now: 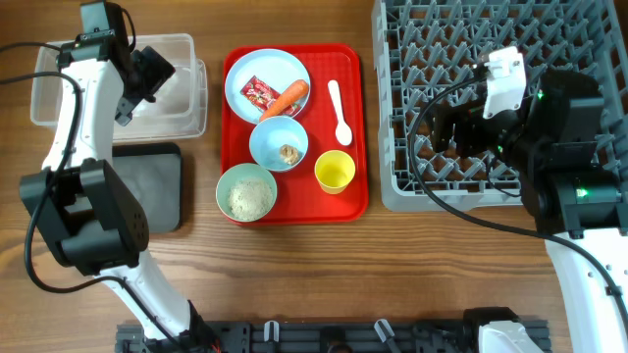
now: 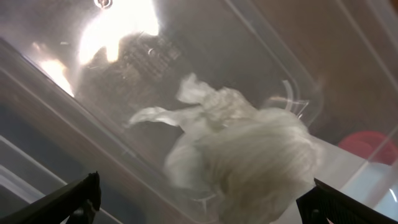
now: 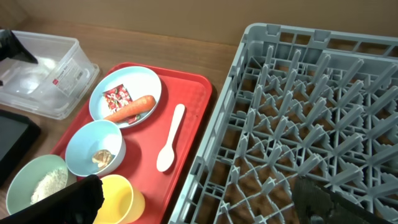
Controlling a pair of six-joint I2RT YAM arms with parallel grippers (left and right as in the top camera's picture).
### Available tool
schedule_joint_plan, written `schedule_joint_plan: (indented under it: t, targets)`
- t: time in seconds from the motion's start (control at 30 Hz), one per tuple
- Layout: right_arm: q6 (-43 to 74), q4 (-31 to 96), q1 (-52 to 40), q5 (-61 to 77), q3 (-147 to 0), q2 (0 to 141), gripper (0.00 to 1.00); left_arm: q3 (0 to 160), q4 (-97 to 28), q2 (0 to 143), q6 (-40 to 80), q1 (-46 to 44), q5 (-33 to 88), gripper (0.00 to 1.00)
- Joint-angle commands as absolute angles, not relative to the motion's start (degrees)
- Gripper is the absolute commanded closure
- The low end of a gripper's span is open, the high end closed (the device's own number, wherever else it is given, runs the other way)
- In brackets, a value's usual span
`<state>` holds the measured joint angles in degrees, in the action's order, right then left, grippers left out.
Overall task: Sort waste into correct bins and load items into the dishwasher rack
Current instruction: 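Carry the tissue left and drop it into the clear plastic bin, then reach the left gripper back to the plate and grasp the red wrapper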
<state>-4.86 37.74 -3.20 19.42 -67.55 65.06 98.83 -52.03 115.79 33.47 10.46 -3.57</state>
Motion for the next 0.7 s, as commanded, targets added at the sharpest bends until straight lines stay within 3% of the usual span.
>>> schedule_joint_plan:
  t: [0.0,0.13,0.3,0.4,0.43,0.5,0.67]
  targets:
    - [-5.8,37.8,-3.0,19.4,-68.1,65.4,0.01,99.0,-51.0,113.7,31.2,10.4,-1.4,0.0]
    - [-5.8,37.8,-3.0,19.3,-68.1,65.4,0.0,99.0,-50.8,112.0,27.4,10.2,3.8,0.0]
    - [-5.8,37.8,-3.0,19.3,-68.1,65.4,0.0,99.0,-51.0,111.0,31.0,11.0,4.5,0.0]
    - [-5.8,37.9,-3.0,19.4,-68.1,65.4,0.0,99.0,-51.9,111.2,34.7,12.6,6.5,0.33]
    - [-5.8,38.0,-3.0,19.3,-68.1,65.4,0.0,99.0,-51.9,111.2,35.3,13.1,8.8,0.36]
    - [-5.8,38.0,-3.0,19.4,-68.1,65.4,0.0,99.0,-50.7,111.2,35.0,13.4,13.8,0.32]
    - [-5.8,38.0,-3.0,19.3,-68.1,65.5,0.0,99.0,-47.0,110.5,24.7,10.5,27.6,0.14]
